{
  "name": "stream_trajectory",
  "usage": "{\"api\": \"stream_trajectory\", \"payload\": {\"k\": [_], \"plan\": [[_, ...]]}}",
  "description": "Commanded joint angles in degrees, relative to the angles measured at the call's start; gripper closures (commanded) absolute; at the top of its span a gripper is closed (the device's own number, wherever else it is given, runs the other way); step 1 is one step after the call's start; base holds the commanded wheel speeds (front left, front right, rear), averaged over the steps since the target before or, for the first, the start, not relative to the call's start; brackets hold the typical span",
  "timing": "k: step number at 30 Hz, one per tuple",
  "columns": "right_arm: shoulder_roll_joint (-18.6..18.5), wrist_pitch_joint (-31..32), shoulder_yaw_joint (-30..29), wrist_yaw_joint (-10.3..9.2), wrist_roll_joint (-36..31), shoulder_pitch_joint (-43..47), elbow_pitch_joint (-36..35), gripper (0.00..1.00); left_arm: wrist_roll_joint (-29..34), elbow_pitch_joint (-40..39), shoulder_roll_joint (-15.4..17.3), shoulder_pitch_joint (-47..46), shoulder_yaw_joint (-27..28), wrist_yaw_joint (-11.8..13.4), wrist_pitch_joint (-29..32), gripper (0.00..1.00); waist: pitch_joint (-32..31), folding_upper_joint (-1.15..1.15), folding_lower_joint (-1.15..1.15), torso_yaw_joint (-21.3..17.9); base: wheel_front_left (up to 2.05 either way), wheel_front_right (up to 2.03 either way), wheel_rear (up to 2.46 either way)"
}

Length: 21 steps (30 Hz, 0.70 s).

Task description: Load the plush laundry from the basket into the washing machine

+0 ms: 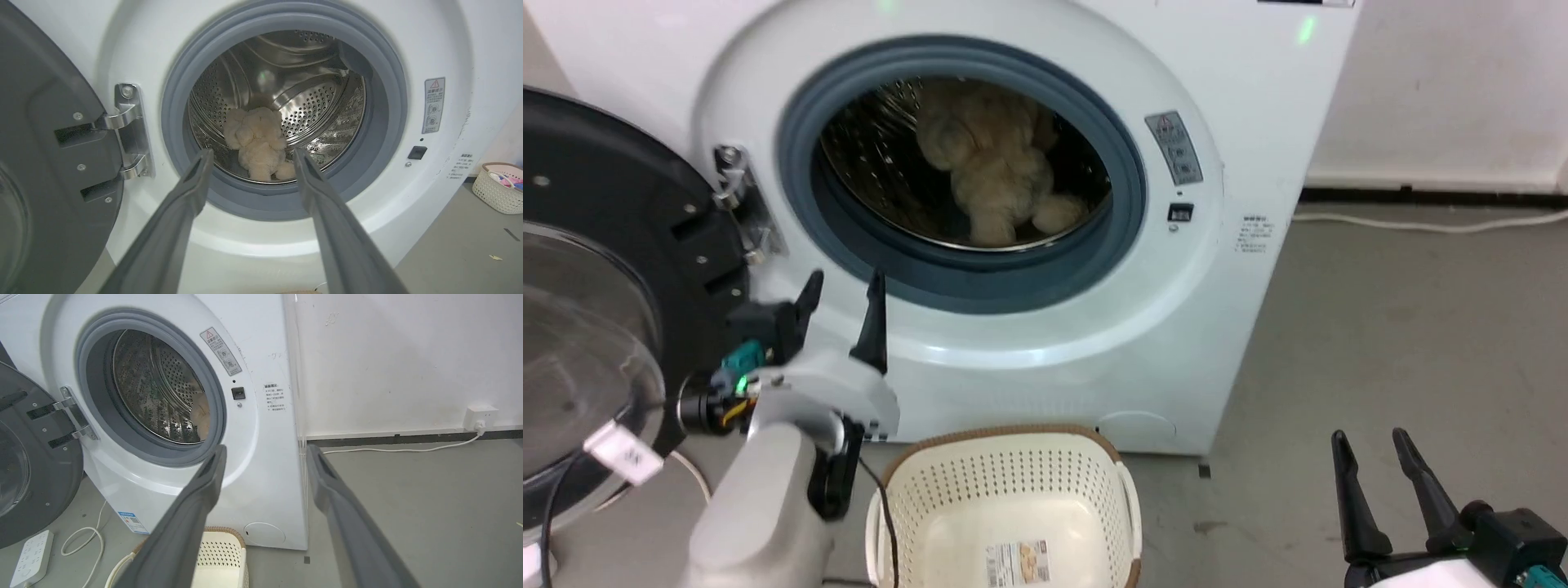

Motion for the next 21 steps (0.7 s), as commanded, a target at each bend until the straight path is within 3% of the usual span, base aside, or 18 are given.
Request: {"api": "stream_trajectory", "payload": {"k": [1,10,21], "plan": [[-0.01,0.30,-0.05,-0.04,-0.34,0.93,-0.52,0.00,0.14,-1.34,0.37,2.08,0.17,0.24,-0.31,0.00,-1.19,0.00,0.02,0.60,0.00,0.00,0.00],[-0.01,0.70,-0.01,-0.04,-1.50,2.11,-1.12,0.00,-1.05,-11.30,2.38,11.73,0.78,1.29,0.67,0.00,-3.40,0.00,0.02,0.98,0.00,0.00,0.00],[-0.01,0.87,-0.07,-0.04,-2.85,3.15,-0.95,0.00,-4.06,-23.95,3.12,25.11,2.79,5.84,4.81,0.00,-4.63,0.00,0.02,0.42,0.00,0.00,0.00]]}}
